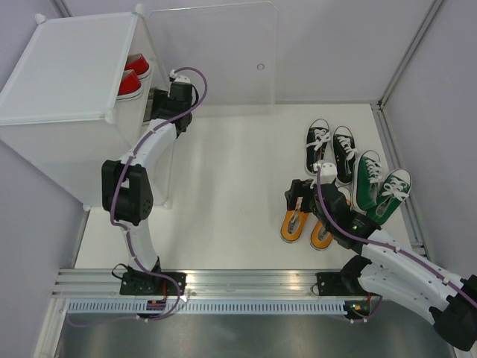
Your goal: Place and organize the shoes in the shoe cabinet
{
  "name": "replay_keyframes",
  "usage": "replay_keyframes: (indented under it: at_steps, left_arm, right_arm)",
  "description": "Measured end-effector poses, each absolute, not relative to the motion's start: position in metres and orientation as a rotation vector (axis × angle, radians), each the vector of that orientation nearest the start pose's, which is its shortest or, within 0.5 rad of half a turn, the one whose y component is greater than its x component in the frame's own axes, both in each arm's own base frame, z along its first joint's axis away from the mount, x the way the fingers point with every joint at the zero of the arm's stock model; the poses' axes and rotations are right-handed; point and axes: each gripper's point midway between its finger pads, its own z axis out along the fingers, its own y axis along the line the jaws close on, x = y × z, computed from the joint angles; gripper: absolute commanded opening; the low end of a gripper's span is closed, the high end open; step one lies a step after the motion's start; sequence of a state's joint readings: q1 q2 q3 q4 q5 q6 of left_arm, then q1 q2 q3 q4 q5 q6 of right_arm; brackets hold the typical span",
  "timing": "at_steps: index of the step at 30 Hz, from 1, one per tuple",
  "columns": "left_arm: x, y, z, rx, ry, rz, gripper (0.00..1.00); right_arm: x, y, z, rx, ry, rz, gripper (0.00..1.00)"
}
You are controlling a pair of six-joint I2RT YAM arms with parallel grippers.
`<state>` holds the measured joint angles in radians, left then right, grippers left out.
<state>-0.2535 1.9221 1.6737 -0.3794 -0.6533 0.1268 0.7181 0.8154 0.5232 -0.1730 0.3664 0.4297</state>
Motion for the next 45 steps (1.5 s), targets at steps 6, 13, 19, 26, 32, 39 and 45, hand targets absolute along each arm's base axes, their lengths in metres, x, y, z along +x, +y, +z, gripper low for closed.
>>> replay_keyframes:
  at_steps: [6, 13, 19, 26, 32, 39, 45]
  left_arm:
    - [0.532, -0.012, 0.199, -0.029, 2.096, 0.701, 0.60]
    - [0.534, -0.007, 0.197, -0.060, 2.086, 0.740, 0.51]
    - [0.535, -0.005, 0.200, -0.079, 2.072, 0.756, 0.49]
    - [0.534, -0.001, 0.204, -0.099, 2.057, 0.781, 0.51]
    - [0.536, 0.000, 0.202, -0.105, 2.058, 0.795, 0.52]
    - [0.538, 0.002, 0.195, -0.108, 2.062, 0.814, 0.54]
    - [0.538, 0.004, 0.195, -0.113, 2.063, 0.816, 0.54]
  right_arm:
    - [0.251, 0.157, 0.149, -0.061, 2.020, 0.360, 0.91]
    - [0.250, 0.157, 0.148, -0.062, 2.022, 0.360, 0.90]
    - [0.250, 0.157, 0.147, -0.064, 2.024, 0.360, 0.91]
    - [0.250, 0.157, 0.147, -0.065, 2.025, 0.362, 0.91]
    - [0.250, 0.157, 0.147, -0.065, 2.025, 0.361, 0.91]
    - [0.250, 0.157, 0.146, -0.066, 2.027, 0.361, 0.91]
    - [0.249, 0.158, 0.144, -0.069, 2.030, 0.362, 0.90]
